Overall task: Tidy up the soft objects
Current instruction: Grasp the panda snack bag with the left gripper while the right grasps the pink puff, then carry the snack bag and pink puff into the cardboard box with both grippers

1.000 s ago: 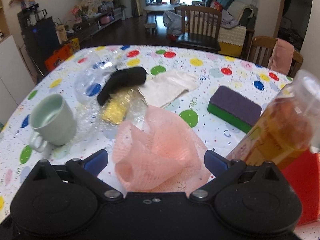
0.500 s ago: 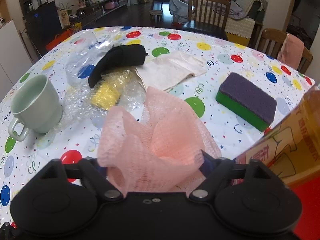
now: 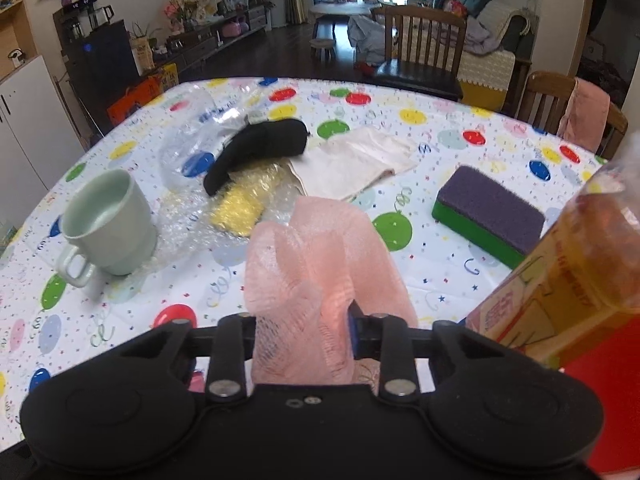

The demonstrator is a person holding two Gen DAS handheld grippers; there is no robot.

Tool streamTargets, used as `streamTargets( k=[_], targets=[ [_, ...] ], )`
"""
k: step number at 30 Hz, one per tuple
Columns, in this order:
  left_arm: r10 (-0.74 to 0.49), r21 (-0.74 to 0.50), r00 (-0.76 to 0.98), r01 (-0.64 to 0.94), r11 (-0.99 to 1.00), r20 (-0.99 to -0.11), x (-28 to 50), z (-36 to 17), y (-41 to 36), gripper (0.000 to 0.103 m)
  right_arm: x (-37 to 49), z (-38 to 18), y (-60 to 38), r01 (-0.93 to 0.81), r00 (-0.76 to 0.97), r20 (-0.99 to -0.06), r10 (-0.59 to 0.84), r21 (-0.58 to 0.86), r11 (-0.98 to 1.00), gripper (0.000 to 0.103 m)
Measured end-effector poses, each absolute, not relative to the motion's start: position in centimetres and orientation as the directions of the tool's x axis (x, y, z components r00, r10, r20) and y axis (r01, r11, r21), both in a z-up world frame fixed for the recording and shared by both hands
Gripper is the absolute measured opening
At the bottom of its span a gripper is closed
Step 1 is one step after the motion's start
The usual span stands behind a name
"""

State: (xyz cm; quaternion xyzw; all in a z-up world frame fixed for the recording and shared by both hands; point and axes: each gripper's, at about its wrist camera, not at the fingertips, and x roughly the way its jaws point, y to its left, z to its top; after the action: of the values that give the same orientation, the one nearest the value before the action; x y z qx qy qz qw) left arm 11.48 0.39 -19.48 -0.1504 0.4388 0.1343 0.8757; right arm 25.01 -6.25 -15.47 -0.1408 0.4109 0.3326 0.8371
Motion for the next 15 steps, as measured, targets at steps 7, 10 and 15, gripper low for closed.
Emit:
streamTargets(
  k=[7,10,15],
  targets=[
    [0.081,-0.162,0.623,-0.323,0.932,-0.778,10.3,-16.6,1.6,0.078,22.2,-11.5,-8.5,-0.686,0.458,-0.733,0.503,0.069,0.725,0.027],
    [0.063,-0.166,0.647,-0.287,0.944,-0.76,10.0,-15.0,2.0,0.078,20.8,-9.2,-9.7,-0.685,0.474,-0.707,0.526,0.08,0.724,0.027],
    [0.03,-0.17,0.7,-0.215,0.962,-0.714,10.0,-11.4,2.2,0.078,18.7,-5.4,-12.3,-0.665,0.507,-0.659,0.556,0.112,0.738,0.027]
  ],
)
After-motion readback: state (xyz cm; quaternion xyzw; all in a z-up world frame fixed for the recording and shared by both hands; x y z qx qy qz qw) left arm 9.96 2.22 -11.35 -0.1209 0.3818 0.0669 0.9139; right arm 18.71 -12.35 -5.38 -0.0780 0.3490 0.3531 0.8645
